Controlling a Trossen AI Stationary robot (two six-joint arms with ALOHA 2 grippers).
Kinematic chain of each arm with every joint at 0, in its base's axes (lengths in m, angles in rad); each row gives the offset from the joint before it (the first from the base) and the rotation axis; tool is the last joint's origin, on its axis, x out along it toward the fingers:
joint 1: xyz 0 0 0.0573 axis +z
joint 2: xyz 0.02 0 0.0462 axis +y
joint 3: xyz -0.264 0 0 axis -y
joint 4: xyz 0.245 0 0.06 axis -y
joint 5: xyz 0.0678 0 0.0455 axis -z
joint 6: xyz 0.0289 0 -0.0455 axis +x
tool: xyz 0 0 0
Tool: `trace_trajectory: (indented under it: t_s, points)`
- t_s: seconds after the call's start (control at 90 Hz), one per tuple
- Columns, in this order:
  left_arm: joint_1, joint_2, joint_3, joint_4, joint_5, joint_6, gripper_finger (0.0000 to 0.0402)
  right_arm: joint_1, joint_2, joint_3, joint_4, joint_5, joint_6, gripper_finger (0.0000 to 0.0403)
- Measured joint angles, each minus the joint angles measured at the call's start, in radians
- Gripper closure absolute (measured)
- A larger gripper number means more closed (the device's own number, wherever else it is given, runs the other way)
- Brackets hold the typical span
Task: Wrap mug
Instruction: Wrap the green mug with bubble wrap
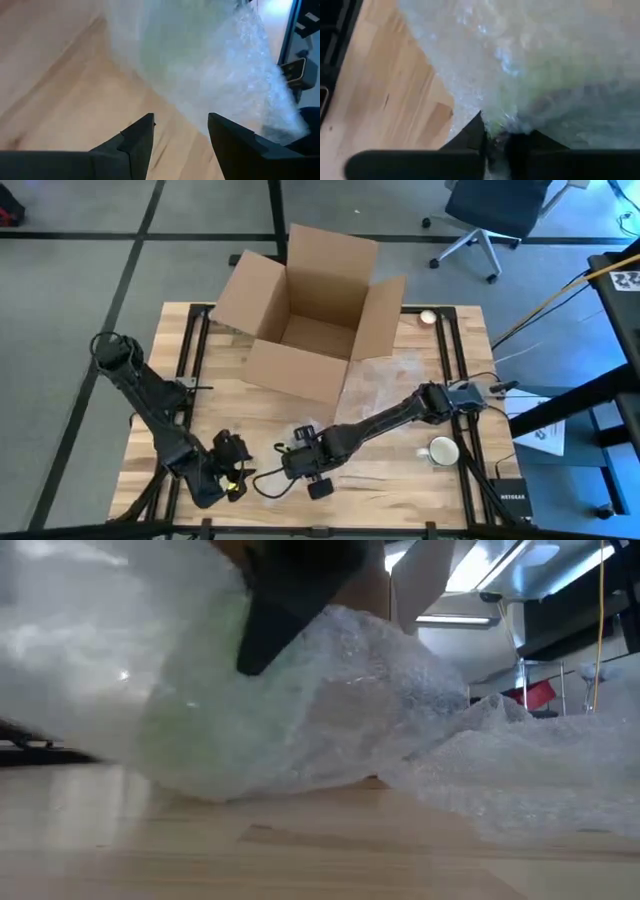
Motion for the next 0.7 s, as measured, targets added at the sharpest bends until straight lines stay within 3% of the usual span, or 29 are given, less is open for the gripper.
trace_trajectory:
  t_s: [0.211,0.344,0.5,0.7]
  points:
    - [-0.004,0.0,0.0,-0.007,-0.018,0.0,0.0231,-0.006,0.0,0.036,0.01,0.009,-0.012,0.0242]
    - [-0.005,0.0,0.0,-0.009,0.008,-0.002,0.0231,-0.015,0.0,0.092,-0.019,0.01,-0.022,0.0194]
    - [-0.007,0.0,0.0,-0.013,0.07,-0.023,0.0231,-0.015,0.0,0.157,-0.052,0.03,-0.041,0.017]
    - [-0.054,-0.006,0.002,-0.072,0.154,-0.139,0.0231,-0.02,-0.001,0.139,-0.002,0.114,-0.061,0.0167]
